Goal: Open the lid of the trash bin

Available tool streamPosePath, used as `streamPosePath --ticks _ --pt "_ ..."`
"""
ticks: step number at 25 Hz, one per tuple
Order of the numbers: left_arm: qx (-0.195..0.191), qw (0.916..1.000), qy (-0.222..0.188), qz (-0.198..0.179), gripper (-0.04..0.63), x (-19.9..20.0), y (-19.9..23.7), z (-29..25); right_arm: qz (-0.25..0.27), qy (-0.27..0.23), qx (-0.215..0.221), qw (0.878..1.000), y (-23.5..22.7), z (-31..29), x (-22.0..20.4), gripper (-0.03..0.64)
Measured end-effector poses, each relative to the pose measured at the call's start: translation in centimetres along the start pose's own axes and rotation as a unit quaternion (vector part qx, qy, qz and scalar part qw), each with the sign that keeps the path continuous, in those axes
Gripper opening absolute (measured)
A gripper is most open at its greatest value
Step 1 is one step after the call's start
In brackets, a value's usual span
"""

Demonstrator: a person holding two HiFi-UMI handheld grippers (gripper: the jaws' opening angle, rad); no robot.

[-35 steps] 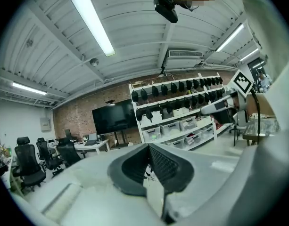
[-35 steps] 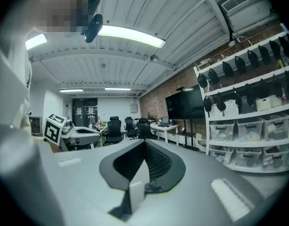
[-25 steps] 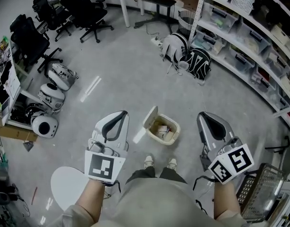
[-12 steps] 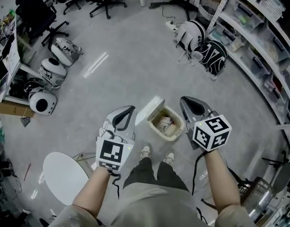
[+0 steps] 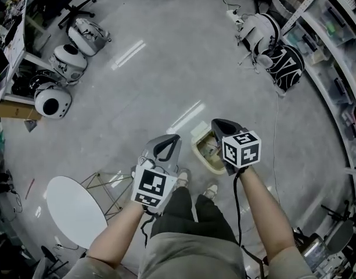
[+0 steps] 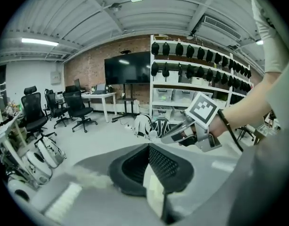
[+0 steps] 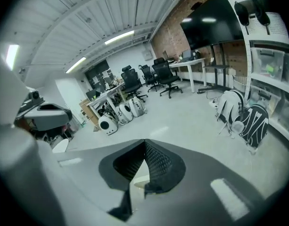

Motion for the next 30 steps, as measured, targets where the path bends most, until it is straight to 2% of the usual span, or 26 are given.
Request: streamPosePath --ticks 5,10,15,19,24,30 --pt "-0.006 0.999 0.035 0.027 0.002 -5.1 0.6 -2.1 0.003 0.064 -0.016 0.998 -1.7 -5.8 -4.3 0.003" --pt "-0.001 0.9972 0.058 0.048 0.002 -8.3 1.4 -3.5 -0.002 0.111 -0.031 0.993 -3.5 -8.2 -7.8 0.003" --pt "-0.007 0.9964 0.07 0.047 0.002 -9.0 1.1 -4.1 -0.02 0.121 -0.036 0.992 -4.0 -6.2 -10.2 0.003" --pt "-0.029 0.9956 0.08 0.038 0.002 -9.3 -0.4 -5.0 -0.048 0.136 -0.062 0.988 -5.0 -2.8 -13.5 0.003" --pt "-0.071 0.9923 0.098 0.025 0.002 -10.5 -3.9 -7.3 -0.089 0.2 -0.098 0.971 -7.6 -0.7 -20.8 0.003" --pt "-0.11 0.9861 0.125 0.009 0.002 -14.1 -7.9 -10.3 -0.126 0.244 -0.122 0.954 -10.6 -1.6 -29.6 0.003"
Point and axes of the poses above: the fingertips, and each gripper's own axes: z backward along the fingers, y to its left, x out of its top, the point moved 3 cm from there along z, backward along the fingers
